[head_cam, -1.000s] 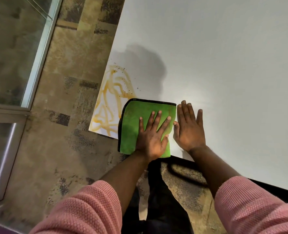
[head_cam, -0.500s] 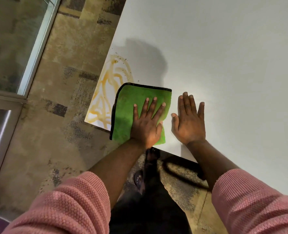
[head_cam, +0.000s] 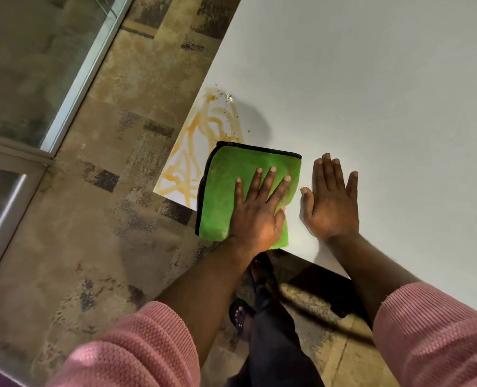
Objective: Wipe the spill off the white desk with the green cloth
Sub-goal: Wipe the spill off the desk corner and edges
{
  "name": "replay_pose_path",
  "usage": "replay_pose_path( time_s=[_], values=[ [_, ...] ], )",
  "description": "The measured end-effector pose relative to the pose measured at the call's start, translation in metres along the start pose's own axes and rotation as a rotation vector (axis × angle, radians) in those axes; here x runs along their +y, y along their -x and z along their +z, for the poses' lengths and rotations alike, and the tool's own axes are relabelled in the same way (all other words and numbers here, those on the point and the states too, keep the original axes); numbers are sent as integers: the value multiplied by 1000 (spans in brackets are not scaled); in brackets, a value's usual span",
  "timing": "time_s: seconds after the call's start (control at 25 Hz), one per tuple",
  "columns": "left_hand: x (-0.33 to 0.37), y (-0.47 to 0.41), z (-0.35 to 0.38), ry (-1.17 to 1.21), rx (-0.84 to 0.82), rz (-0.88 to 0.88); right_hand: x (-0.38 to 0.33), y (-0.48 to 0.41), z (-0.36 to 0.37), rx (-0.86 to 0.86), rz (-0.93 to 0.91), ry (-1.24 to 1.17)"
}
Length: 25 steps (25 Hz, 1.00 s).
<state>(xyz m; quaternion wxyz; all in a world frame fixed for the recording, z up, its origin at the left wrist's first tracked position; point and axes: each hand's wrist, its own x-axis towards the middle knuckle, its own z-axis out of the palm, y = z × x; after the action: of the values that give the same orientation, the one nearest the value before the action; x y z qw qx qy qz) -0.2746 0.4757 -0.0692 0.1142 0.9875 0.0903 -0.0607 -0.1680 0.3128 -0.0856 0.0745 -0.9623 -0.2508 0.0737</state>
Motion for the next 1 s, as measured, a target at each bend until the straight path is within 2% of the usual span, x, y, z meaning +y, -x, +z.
replay_pose_path(
  time_s=[0.36, 0.68, 0.8, 1.0],
  values=[
    [-42, -76, -28, -3, 35, -203, -2, 0, -2, -21, -8, 11],
    [-15, -22, -16, -3, 9, -268, -49, -71, -18, -71, -122, -68],
    [0, 5, -6, 4, -6, -249, -50, -76, -10, -78, -120, -14],
    [-8, -4, -9, 28, -25, -237, -49, -77, -7, -39, -123, -5]
  ],
)
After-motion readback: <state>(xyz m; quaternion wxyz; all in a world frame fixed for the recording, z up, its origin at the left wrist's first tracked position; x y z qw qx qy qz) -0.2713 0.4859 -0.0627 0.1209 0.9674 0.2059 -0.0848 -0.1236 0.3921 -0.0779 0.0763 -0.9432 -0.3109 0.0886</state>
